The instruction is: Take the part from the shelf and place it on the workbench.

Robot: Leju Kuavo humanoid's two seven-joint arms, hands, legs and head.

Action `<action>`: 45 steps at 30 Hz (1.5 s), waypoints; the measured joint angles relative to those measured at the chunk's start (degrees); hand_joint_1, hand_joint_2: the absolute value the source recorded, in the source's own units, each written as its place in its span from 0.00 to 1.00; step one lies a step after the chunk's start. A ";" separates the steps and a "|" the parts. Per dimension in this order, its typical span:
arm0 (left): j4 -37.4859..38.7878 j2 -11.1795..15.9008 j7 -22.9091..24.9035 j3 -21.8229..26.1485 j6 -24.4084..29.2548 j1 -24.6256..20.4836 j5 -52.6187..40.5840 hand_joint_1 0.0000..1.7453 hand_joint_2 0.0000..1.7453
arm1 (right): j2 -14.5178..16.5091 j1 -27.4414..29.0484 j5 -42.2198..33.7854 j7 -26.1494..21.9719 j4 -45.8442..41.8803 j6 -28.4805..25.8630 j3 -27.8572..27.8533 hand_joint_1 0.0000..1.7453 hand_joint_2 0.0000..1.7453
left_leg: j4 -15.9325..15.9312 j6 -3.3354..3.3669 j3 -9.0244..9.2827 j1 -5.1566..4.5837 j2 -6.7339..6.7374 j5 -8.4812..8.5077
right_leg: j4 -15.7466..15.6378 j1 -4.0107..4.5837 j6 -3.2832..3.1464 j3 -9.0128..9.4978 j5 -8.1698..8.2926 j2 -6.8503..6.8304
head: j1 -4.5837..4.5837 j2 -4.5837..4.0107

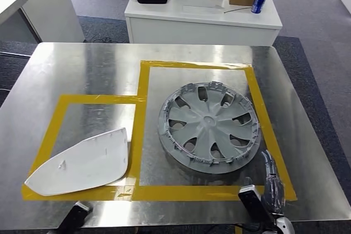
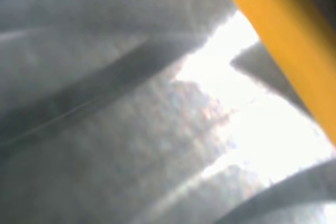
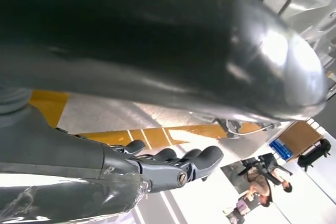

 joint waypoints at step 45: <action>0.39 -0.28 -0.13 -0.17 0.78 -2.87 0.02 0.00 0.00 | 0.34 -1.48 -3.37 -4.65 1.28 -0.11 -0.43 0.00 0.00 | -7.76 -0.15 4.79 1.33 -0.66 3.31 | -0.87 -1.35 4.67 -0.27 -0.16 0.62 | 0.35 0.02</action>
